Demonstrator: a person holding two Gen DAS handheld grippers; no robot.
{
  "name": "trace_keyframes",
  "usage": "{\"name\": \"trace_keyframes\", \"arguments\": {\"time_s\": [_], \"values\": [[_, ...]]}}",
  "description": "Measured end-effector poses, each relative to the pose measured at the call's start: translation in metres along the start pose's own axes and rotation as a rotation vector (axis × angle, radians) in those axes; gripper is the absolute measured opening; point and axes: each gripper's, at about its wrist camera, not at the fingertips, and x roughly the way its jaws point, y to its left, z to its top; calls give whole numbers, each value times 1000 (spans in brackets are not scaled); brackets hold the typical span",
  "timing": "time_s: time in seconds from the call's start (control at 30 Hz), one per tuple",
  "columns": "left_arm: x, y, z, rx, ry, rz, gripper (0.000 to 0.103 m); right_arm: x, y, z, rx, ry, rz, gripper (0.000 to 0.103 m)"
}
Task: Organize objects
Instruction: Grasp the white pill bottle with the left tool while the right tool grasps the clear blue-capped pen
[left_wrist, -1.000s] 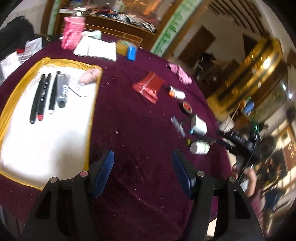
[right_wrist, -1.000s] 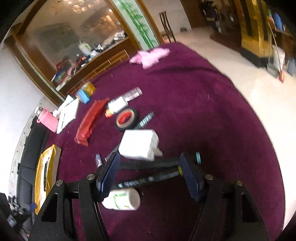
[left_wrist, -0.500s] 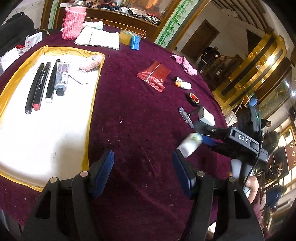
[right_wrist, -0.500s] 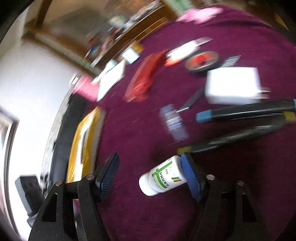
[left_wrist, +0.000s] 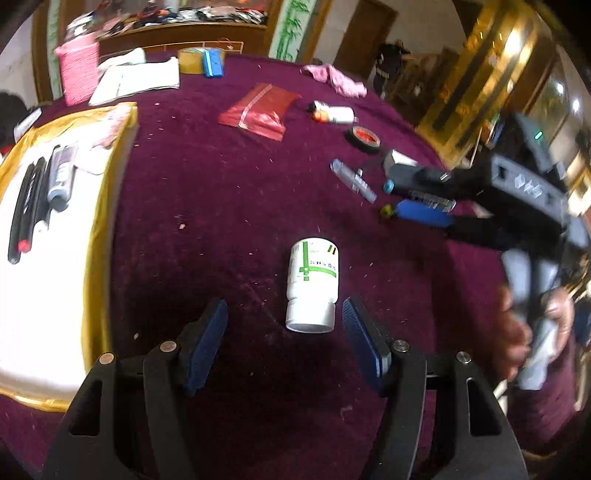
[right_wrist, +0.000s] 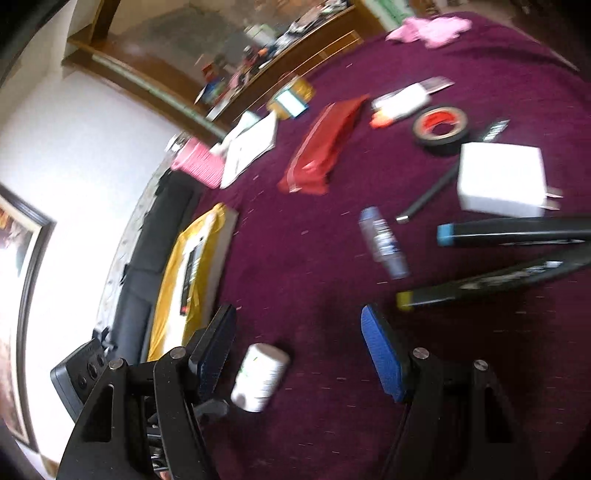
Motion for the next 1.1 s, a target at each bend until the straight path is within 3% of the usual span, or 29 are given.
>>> {"name": "trace_keyframes", "arguments": {"time_s": [0.17, 0.4, 0.47, 0.53, 0.9, 1.1], "values": [[19, -12, 7, 51, 35, 42, 64, -15, -11, 1, -2, -27, -35, 65], [41, -32, 22, 157, 3, 103, 63, -19, -6, 9, -55, -43, -87, 65], [47, -33, 23, 170, 2, 107, 53, -17, 2, 14, -87, -44, -107, 65], [46, -33, 23, 184, -25, 131, 31, -13, 9, 20, -125, -38, -144, 65], [13, -3, 17, 66, -73, 16, 31, 43, 24, 40, -306, 31, -435, 60], [-6, 10, 11, 14, -104, -21, 31, 66, 23, 39, -352, 61, -521, 38]]}}
